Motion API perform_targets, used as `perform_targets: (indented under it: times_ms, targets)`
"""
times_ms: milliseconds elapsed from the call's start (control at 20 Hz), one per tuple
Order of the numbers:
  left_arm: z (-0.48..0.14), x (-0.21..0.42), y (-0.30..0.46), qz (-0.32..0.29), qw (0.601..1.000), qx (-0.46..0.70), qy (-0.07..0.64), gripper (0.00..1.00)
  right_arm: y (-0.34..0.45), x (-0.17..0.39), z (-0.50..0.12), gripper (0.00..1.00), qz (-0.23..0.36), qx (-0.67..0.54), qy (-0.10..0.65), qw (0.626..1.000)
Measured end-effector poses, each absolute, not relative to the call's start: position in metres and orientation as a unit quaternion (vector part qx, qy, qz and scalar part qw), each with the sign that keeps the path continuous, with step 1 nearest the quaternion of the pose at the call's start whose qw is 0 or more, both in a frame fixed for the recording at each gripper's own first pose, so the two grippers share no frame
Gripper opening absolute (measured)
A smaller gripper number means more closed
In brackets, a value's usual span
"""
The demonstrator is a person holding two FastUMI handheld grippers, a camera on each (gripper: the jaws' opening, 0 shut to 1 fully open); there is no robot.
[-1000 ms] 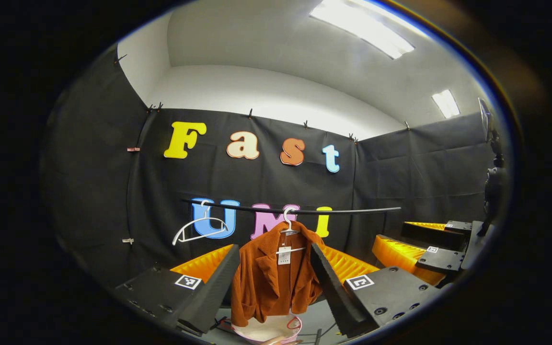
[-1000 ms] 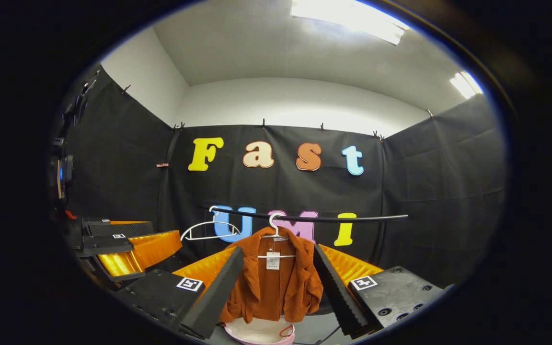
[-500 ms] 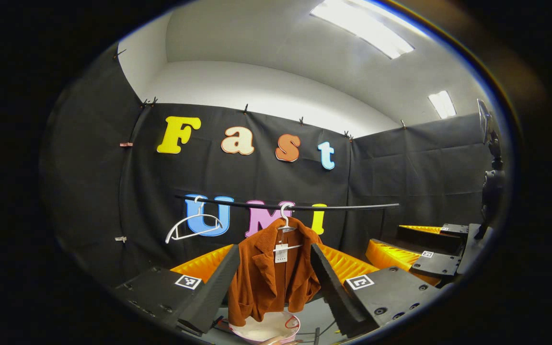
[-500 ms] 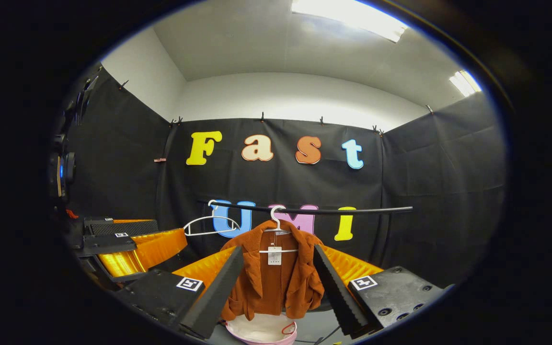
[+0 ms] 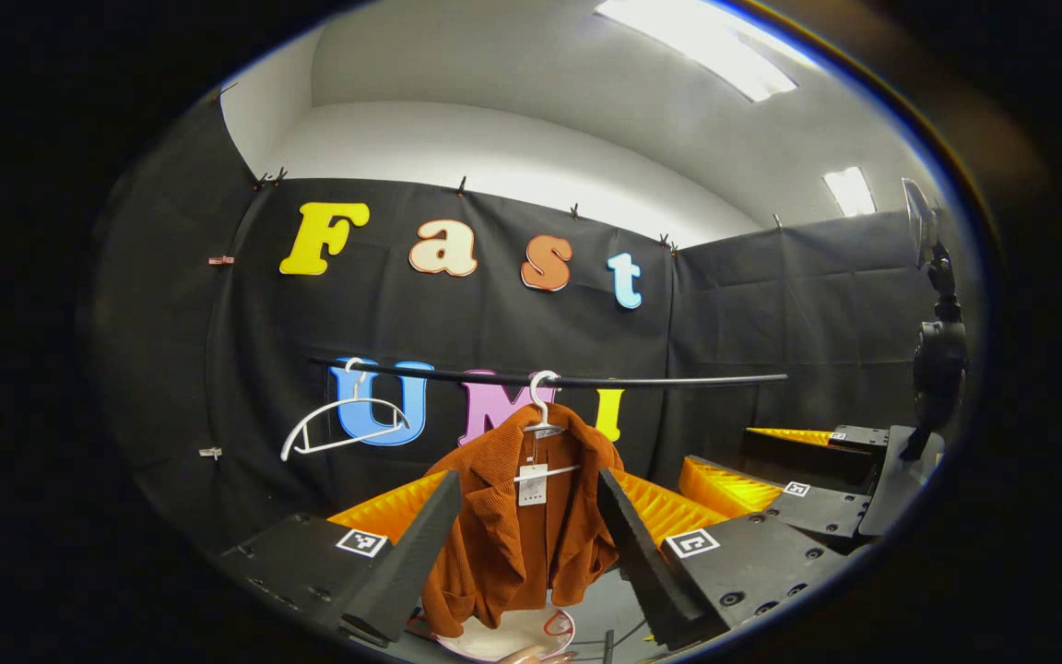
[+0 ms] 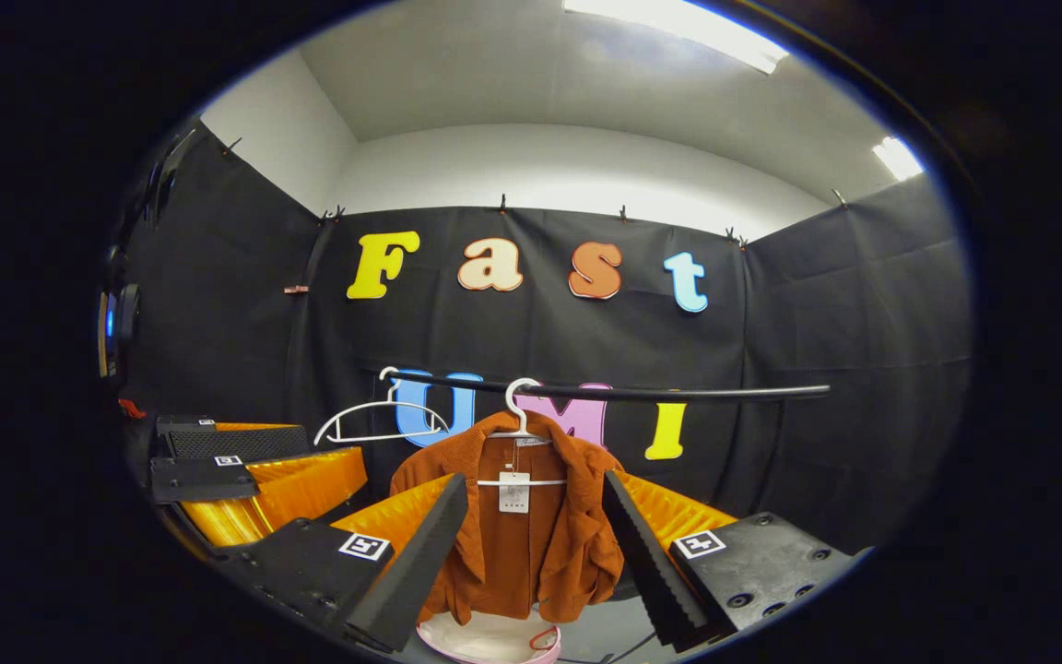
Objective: Grasp the clothes on the hanger with both hands and then place them into the laundry hamper below.
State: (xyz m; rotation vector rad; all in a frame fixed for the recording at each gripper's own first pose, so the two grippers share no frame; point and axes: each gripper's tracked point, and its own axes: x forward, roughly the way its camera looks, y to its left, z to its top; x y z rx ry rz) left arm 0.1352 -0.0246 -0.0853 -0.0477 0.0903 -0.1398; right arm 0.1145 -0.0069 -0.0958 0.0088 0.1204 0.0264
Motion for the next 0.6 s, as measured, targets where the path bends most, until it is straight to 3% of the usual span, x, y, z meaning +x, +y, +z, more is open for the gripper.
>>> perform_targets:
  times_ms: [600]
  targets:
    - [-0.183,0.261,-0.037,0.002,0.999,-0.036,0.024,0.94,-0.05,0.23,-0.226,0.96,0.06,0.013,0.081,0.995]
